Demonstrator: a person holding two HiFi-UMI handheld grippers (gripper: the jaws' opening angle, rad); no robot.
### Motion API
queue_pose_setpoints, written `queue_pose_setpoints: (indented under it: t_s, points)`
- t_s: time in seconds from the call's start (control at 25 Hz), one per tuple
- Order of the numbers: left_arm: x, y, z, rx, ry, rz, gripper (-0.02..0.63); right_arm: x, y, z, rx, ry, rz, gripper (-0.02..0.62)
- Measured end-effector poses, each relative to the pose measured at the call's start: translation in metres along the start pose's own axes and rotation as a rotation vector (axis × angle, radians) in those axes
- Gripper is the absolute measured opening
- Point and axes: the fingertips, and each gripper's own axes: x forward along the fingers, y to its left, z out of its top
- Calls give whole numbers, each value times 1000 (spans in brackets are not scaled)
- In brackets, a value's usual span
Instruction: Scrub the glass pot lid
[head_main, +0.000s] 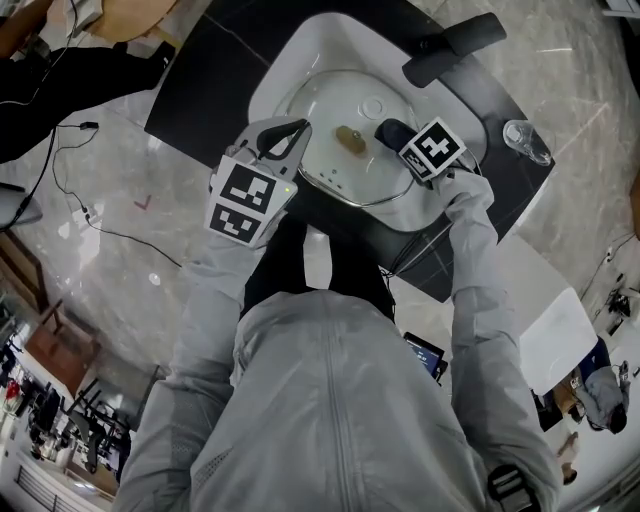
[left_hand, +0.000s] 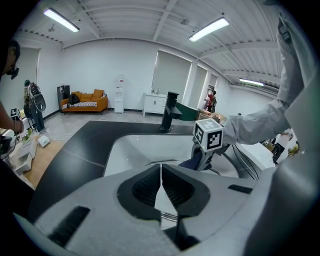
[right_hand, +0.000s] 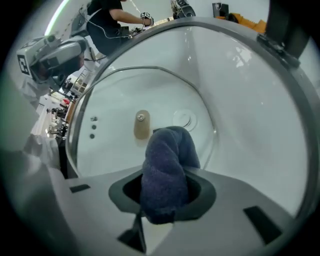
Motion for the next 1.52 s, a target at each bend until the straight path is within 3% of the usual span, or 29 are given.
queue_pose_setpoints:
  t_s: [0.4, 0.56, 0.76, 0.92, 1.2, 1.4, 1.52]
  points:
    - [3, -1, -10, -19, 17, 8, 29, 9, -32, 45, -30, -129, -172, 123]
    - [5, -3, -14, -25, 19, 6, 29, 11, -21, 88, -144, -193, -190, 123]
    - [3, -6, -15, -29, 14, 12, 29, 16, 4, 121, -156, -234, -148, 123]
    - [0, -5, -15, -35, 9, 17, 29, 12, 24, 137, -271, -242, -154, 120]
    - [-4, -9, -18, -38, 2, 15, 29, 15, 63, 130, -253, -275, 22, 120]
    - [-6, -12, -16, -36, 3, 4, 29, 2, 83, 133, -367, -299, -27, 115]
    - [-6, -15, -15, -30, 4, -4, 29, -2, 94, 128, -385, -316, 3, 115]
